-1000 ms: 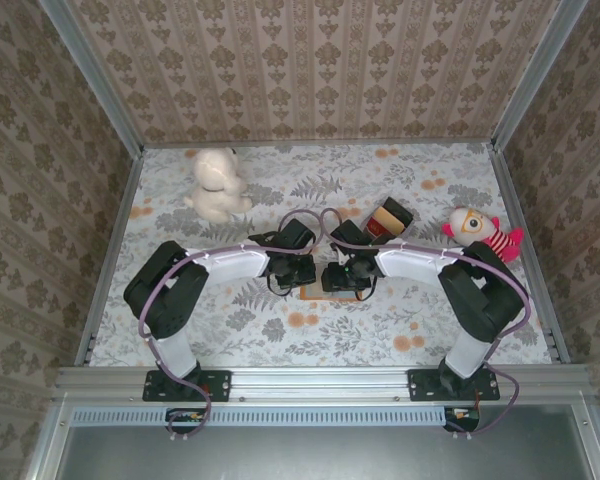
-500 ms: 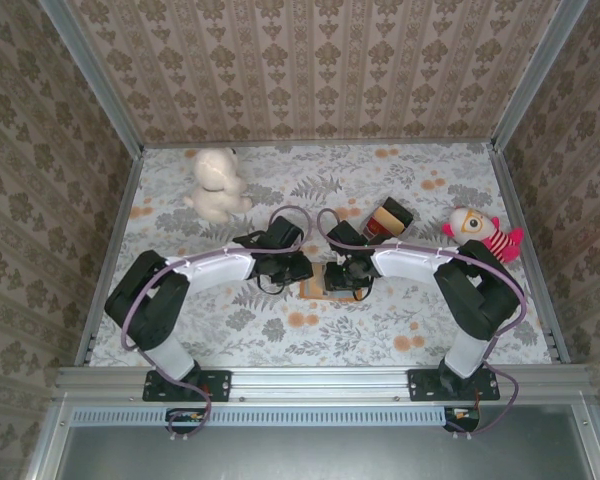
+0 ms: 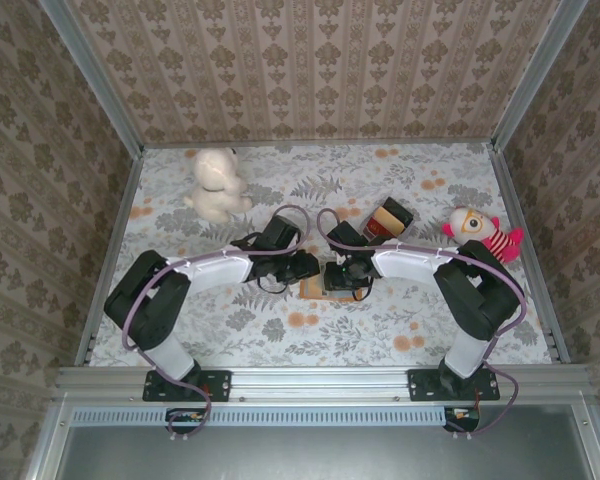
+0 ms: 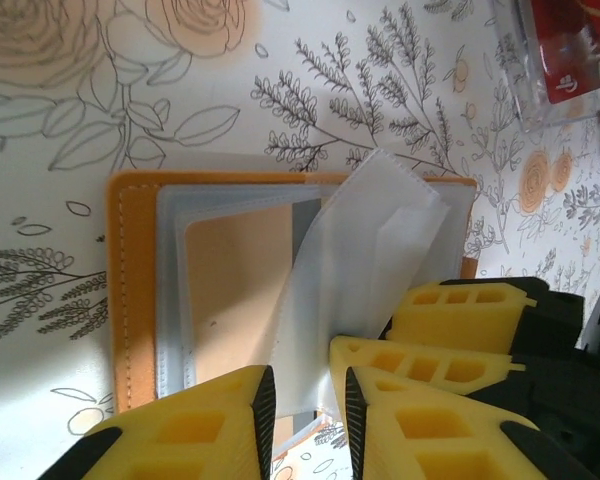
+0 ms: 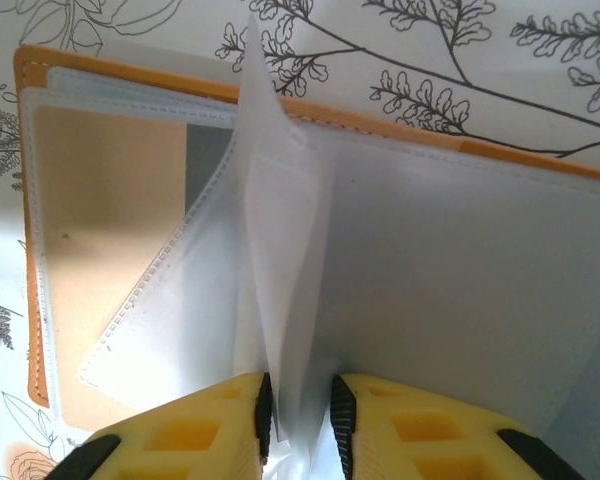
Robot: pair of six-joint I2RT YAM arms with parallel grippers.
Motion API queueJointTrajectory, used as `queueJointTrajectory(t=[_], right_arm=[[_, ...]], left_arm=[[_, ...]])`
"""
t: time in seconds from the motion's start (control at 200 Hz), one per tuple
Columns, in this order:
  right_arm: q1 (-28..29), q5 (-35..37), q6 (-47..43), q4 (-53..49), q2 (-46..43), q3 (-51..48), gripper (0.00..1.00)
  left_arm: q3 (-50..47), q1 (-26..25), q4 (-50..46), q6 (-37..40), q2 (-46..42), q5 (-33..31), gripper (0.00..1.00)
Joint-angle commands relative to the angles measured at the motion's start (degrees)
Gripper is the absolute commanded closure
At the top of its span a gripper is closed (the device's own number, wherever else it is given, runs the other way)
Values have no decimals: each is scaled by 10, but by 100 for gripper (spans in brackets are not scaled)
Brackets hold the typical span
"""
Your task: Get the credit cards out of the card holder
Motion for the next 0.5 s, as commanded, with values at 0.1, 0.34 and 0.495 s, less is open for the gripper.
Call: queueJointTrajectory(t=[0.1,0.34,0.495], right_arm=[[0,20,11,-11,29,-33,74],[-5,1,16,1,7,-37,75],[-13,-16,18,8,-33,-30,74]], left_arm=[[-20,7,35,-25,27,25,70],[-31,7,71,-41,46,50,72],[-45,12,127,-61,49,70,77]])
